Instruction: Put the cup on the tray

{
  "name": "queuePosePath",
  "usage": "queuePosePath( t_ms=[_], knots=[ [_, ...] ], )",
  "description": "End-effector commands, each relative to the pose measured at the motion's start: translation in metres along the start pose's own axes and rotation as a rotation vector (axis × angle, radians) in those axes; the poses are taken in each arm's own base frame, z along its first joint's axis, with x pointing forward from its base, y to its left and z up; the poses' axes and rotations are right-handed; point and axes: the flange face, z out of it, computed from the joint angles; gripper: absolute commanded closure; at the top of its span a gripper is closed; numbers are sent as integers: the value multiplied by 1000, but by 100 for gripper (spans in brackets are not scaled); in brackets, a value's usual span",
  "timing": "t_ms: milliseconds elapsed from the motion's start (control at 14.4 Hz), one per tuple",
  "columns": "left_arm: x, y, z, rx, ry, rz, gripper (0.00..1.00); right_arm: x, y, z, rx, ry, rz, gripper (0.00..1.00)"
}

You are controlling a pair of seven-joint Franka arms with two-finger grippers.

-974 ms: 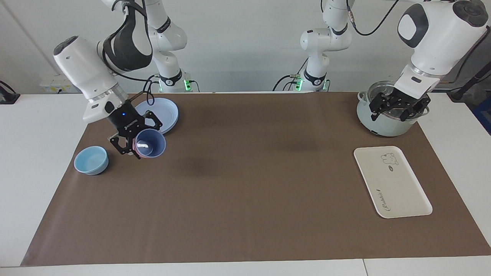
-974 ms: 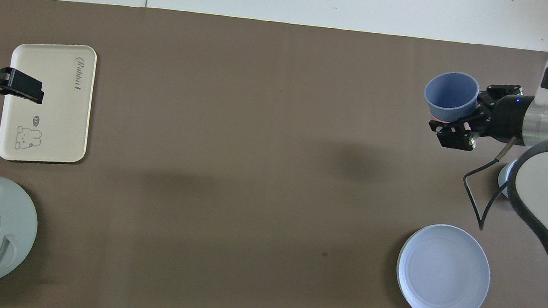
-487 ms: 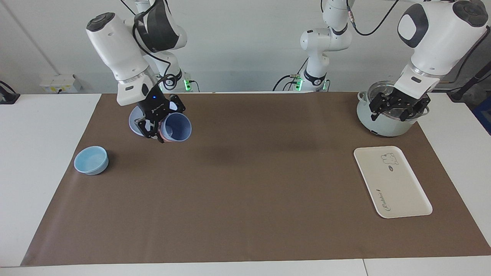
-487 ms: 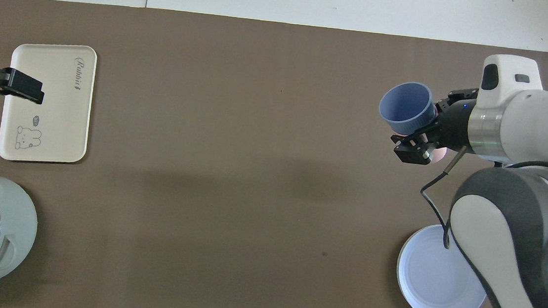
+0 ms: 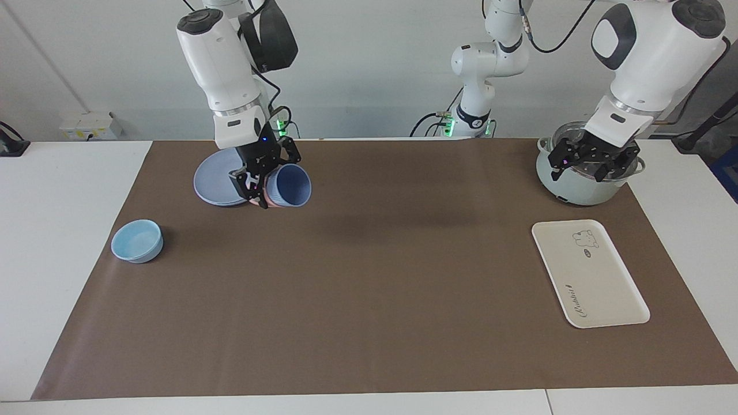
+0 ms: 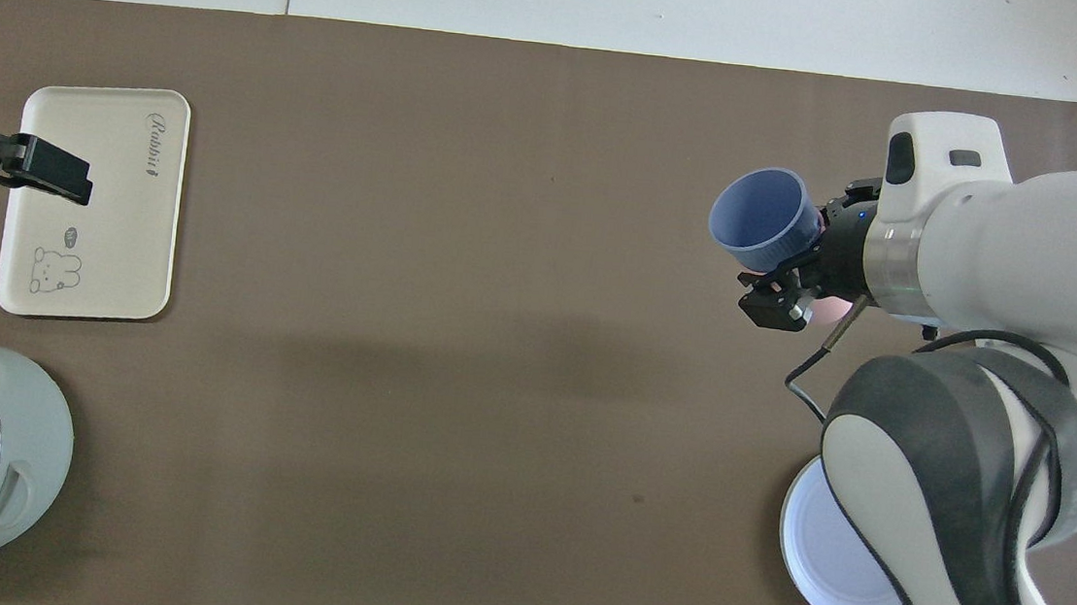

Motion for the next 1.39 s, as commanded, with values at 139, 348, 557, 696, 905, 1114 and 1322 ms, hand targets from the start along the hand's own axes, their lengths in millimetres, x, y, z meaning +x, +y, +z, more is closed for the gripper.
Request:
queuePosePath(
  t_ms=[139, 348, 557, 696, 905, 1114, 1322],
  knots=[
    [-16, 61, 28, -392, 0, -255, 0, 53, -25, 13, -44, -64, 26, 100],
    [1, 113, 40, -573, 14, -452, 2, 70, -44, 24, -69, -101, 33, 100],
    [17, 186, 70, -662, 113, -611, 9, 75, -54, 32, -87, -114, 27, 100],
    [16, 210, 82, -671, 117, -632, 16, 76, -54, 31, -90, -112, 26, 100],
    [13, 245, 101, -712, 124, -677, 32, 76, -53, 31, -92, -108, 29, 100],
    [1, 273, 106, -721, 119, -653, 42, 76, -52, 31, -94, -102, 30, 100],
    [-12, 295, 111, -715, 91, -624, 61, 76, -51, 30, -95, -101, 31, 100]
  ],
)
